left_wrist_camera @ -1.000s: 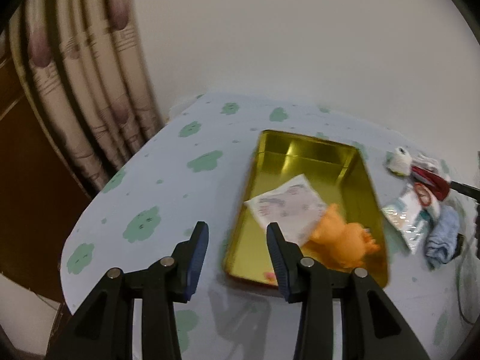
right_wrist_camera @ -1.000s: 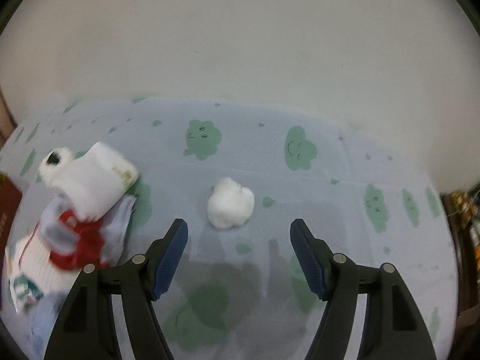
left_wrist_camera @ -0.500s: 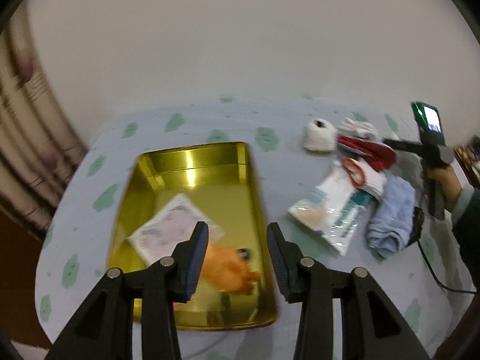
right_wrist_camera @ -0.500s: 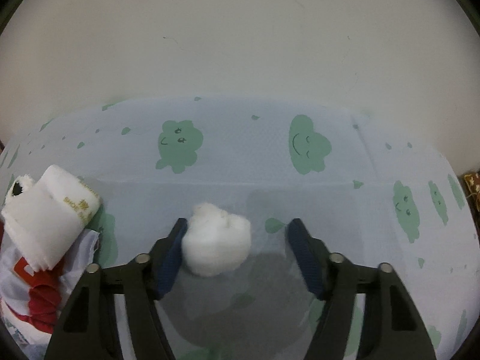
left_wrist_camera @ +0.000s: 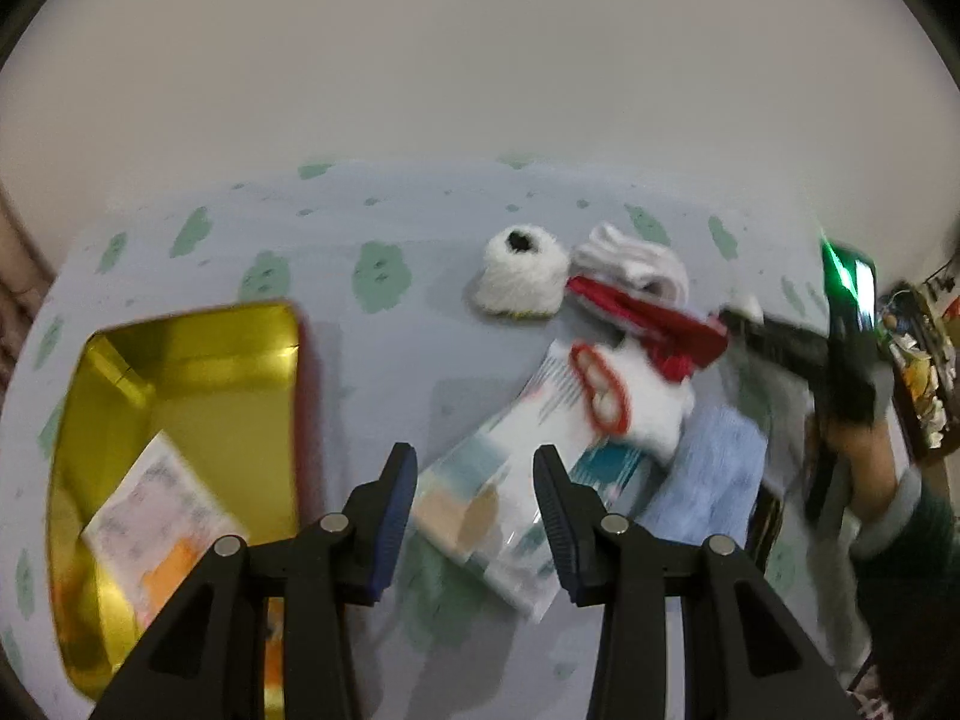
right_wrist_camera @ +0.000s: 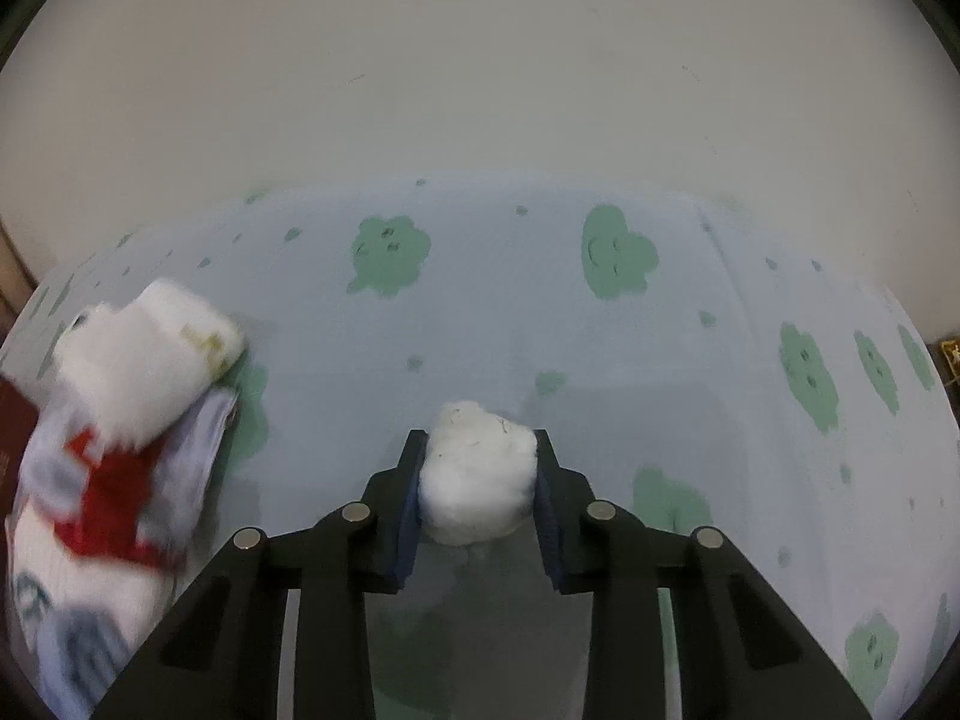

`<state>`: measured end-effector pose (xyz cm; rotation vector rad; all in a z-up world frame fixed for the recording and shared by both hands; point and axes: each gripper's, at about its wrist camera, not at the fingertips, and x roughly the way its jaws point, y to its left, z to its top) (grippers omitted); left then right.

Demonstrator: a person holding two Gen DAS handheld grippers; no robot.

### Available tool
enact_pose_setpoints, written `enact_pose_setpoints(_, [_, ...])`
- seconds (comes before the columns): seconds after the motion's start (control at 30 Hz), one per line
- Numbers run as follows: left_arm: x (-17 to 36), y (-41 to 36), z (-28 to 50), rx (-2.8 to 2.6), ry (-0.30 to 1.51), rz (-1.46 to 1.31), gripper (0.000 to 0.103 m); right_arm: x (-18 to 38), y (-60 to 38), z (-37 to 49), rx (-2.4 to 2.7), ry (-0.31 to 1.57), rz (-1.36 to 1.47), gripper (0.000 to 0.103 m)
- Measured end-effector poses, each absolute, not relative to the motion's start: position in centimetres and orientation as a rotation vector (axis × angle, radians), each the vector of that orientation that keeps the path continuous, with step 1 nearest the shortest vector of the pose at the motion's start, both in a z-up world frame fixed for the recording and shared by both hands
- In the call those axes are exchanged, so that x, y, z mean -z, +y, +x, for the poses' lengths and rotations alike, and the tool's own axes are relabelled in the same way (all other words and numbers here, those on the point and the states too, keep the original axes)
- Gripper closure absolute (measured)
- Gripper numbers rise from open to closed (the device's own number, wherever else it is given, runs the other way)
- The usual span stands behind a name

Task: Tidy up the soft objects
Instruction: 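Move the right tool to the white cotton ball and grasp it, then grasp the white fluffy slipper with the left tool while the right tool holds the cotton ball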

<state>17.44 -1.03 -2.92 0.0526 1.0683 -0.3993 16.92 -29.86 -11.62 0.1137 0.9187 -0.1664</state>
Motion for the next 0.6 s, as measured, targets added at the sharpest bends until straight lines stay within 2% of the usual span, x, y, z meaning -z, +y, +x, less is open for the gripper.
enact_pose_setpoints(0.13, [3.3, -2.8, 20.3, 0.411, 1.107, 0.022, 0.062, 11.5, -29.7, 15.1, 0.154, 0.914, 0.089, 0.073])
enact_pose_setpoints(0.2, [3.4, -3.5, 21.9, 0.416, 1.126, 0.012, 0.051, 11.5, -29.9, 15.3, 0.152, 0.915, 0.093, 0.073])
enact_pose_setpoints(0.27, [3.6, -4.3, 23.2, 0.405, 1.13, 0.026, 0.046, 11.2, -30.0, 16.1, 0.154, 0.918, 0.09, 0.073])
enact_pose_setpoints(0.6, [5.0, -7.8, 28.0, 0.466, 1.208, 0.139, 0.041, 11.2, -29.9, 16.7, 0.152, 0.921, 0.084, 0.072])
